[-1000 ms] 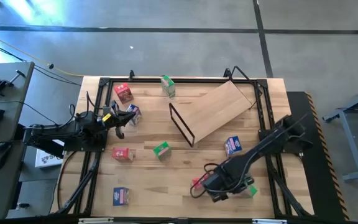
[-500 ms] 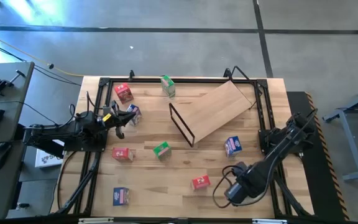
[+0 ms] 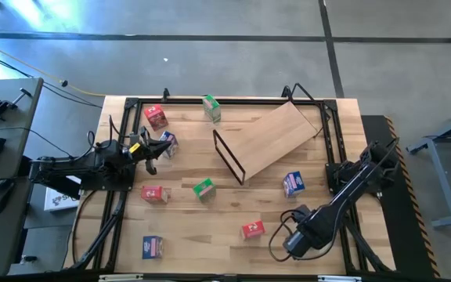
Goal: Stack cereal on shelf
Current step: Put the bottom green cereal box on the shelf
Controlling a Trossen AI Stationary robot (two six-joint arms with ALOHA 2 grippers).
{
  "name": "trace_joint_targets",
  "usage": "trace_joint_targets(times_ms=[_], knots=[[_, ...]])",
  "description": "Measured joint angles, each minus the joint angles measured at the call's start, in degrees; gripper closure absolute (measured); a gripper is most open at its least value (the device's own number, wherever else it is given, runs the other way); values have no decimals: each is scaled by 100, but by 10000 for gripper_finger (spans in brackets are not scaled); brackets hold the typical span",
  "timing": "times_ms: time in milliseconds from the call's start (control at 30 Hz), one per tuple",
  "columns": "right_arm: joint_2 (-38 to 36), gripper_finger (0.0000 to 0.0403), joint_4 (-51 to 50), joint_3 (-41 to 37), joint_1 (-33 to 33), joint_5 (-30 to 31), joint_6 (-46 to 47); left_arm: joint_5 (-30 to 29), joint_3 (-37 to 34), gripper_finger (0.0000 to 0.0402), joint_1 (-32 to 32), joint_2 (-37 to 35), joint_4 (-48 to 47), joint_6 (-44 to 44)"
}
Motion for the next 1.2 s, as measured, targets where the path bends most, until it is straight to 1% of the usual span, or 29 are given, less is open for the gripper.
trace_joint_targets(times_ms=[133, 267, 433, 533, 700, 767, 1000, 1200], knots=[[23, 148, -136, 70, -2, 33, 37, 1, 0, 399, 0, 1, -1, 0], [32, 148, -302, 403, -88, 401, 23, 0, 0, 399, 0, 1, -1, 0], [33, 147, -728, 561, -170, 316, 115, 1, 0, 399, 0, 1, -1, 0], [32, 137, -703, 560, -220, 217, 82, 1, 0, 399, 0, 1, -1, 0], [31, 113, -650, 536, -270, 561, -68, 3, 0, 399, 0, 0, -1, 0], [31, 108, -644, 443, -299, 558, -196, 22, 0, 399, 1, 1, -1, 0], [31, 106, -79, 0, -398, 507, -718, 109, 0, 399, 1, 0, -1, -4], [31, 108, 471, -267, -400, 407, -734, 108, 0, 399, 2, 1, -1, -2]])
